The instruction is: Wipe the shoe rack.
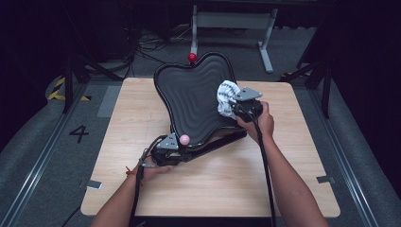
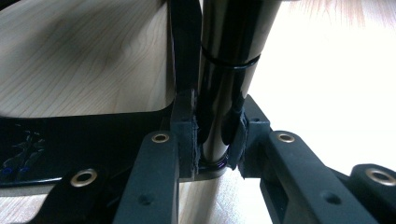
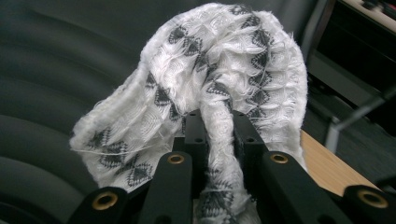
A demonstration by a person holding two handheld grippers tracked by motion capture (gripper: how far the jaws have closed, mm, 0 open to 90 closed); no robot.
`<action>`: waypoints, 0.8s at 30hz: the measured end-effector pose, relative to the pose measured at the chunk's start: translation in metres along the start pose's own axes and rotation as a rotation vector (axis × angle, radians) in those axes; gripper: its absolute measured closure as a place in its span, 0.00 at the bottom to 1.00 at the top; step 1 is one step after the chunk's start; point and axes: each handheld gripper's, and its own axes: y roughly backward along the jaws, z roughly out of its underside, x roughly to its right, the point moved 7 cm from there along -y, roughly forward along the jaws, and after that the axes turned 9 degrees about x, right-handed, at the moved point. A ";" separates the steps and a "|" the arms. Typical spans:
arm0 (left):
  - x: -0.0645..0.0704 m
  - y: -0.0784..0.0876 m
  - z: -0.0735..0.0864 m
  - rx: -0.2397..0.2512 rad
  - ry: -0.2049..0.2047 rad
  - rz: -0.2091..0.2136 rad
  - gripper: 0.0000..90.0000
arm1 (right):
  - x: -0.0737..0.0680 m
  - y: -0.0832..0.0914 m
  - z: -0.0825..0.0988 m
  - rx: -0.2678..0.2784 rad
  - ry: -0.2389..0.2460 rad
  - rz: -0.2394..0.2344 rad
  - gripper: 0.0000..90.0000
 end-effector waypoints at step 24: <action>0.000 0.000 0.000 0.003 0.008 0.004 0.82 | -0.052 0.007 -0.009 0.068 -0.001 -0.121 0.89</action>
